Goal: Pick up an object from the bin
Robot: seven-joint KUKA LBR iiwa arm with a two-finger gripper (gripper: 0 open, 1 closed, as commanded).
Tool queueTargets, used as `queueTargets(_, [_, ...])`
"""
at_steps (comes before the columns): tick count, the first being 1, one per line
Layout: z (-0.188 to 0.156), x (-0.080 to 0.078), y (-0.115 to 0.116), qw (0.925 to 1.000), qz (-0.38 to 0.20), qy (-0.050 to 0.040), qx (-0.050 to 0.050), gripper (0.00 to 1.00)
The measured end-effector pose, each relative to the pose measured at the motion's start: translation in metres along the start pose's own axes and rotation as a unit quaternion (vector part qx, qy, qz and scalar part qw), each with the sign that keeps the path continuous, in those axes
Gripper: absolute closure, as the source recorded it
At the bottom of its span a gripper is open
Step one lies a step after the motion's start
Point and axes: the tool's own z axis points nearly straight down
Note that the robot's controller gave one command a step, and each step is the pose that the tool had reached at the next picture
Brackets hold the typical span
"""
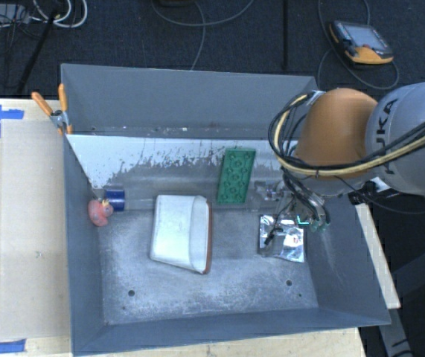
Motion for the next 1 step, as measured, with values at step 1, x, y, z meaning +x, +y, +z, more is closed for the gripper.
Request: queueTargets(1, [0.0845,-0.0071,-0.0576,0.9954,-0.096,-0.0010,0.001,0.00])
